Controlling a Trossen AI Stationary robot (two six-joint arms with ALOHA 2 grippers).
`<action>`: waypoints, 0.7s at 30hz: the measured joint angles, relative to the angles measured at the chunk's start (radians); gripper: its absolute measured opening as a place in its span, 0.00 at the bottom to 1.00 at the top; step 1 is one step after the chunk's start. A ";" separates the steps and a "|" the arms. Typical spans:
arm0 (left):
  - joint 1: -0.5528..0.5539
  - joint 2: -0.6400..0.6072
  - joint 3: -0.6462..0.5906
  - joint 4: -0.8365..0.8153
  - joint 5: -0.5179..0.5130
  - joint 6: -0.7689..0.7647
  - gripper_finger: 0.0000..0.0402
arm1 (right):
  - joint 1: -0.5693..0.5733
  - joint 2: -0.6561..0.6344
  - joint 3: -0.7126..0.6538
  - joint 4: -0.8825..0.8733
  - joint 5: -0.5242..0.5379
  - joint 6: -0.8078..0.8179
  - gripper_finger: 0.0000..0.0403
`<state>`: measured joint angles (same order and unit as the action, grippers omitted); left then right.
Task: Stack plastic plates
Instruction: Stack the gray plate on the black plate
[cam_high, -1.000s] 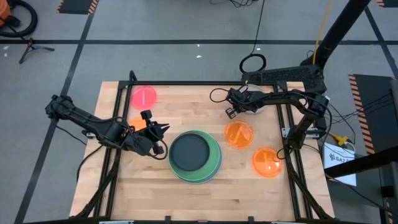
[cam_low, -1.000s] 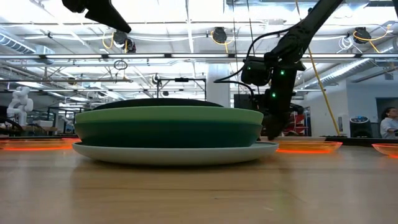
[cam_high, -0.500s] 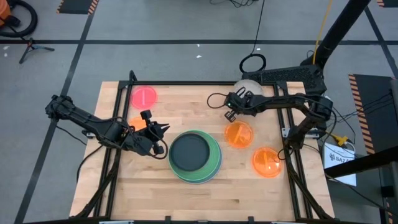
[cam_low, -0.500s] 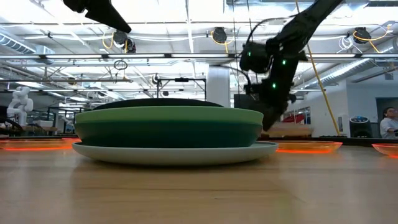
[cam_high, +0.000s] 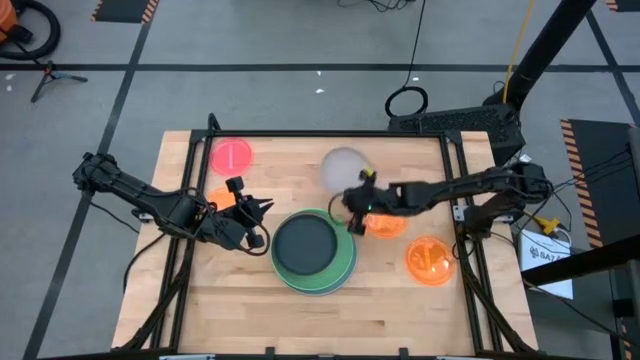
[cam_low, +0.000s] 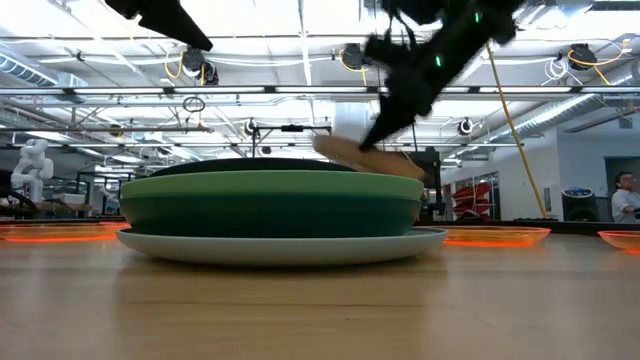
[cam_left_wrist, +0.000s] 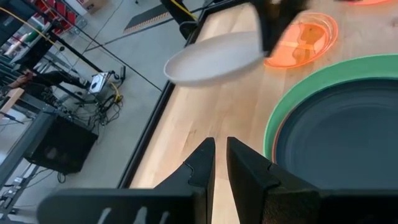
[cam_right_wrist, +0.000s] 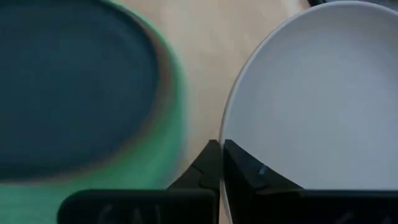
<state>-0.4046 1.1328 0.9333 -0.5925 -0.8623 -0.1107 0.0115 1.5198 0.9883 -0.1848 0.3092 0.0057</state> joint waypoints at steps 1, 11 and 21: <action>0.000 0.000 0.000 0.001 0.000 0.000 0.12 | 0.029 0.013 0.031 -0.008 0.000 -0.016 0.00; 0.000 0.000 0.000 0.029 -0.001 0.023 0.12 | 0.181 0.254 0.402 -0.272 -0.161 -0.088 0.00; 0.000 0.000 0.000 0.020 0.000 0.022 0.12 | 0.244 0.375 0.526 -0.347 -0.264 -0.101 0.00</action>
<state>-0.4046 1.1332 0.9337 -0.5730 -0.8627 -0.0883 0.2558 1.8951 1.5143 -0.5316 0.0456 -0.0952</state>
